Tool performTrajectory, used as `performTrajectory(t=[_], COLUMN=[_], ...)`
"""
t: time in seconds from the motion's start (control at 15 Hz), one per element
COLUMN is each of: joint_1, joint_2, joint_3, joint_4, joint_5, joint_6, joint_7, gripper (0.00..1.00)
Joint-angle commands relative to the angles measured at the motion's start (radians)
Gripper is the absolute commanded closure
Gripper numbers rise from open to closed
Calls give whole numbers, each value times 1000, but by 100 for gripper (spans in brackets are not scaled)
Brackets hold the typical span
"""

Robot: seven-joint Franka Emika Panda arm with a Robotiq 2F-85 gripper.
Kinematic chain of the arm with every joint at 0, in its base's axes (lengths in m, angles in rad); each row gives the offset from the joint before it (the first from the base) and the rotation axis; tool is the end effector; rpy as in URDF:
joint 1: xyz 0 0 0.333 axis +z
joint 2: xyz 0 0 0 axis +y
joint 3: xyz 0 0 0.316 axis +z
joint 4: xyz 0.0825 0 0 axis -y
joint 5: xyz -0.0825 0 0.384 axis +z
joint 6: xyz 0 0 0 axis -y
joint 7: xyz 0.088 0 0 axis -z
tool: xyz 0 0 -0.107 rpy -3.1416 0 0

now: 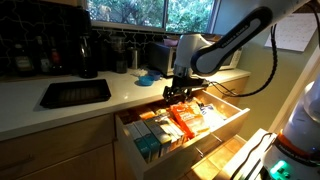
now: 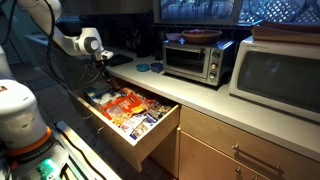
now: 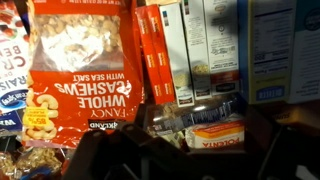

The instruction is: Move a white box from the drawer to the countertop

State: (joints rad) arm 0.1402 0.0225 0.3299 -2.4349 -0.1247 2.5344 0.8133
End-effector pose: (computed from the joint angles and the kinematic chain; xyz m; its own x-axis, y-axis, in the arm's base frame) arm 0.4381 0.2243 0.3023 0.9651 -0.2405 0.1034 -0.2412 -0.9705 -0.0052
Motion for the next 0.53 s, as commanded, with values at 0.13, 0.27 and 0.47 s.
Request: performTrajectory(t=[0.13,0.27,0.47], joint_1=[43,44,60], joint_2=[19,53,135], joint_3=[-49,-59,-89], joint_4=[0,28,89], joint_5=[-1,-23,-54], joint_6=[13,13,27], joint_7=[-3,23,14], gripper=[0,0,0])
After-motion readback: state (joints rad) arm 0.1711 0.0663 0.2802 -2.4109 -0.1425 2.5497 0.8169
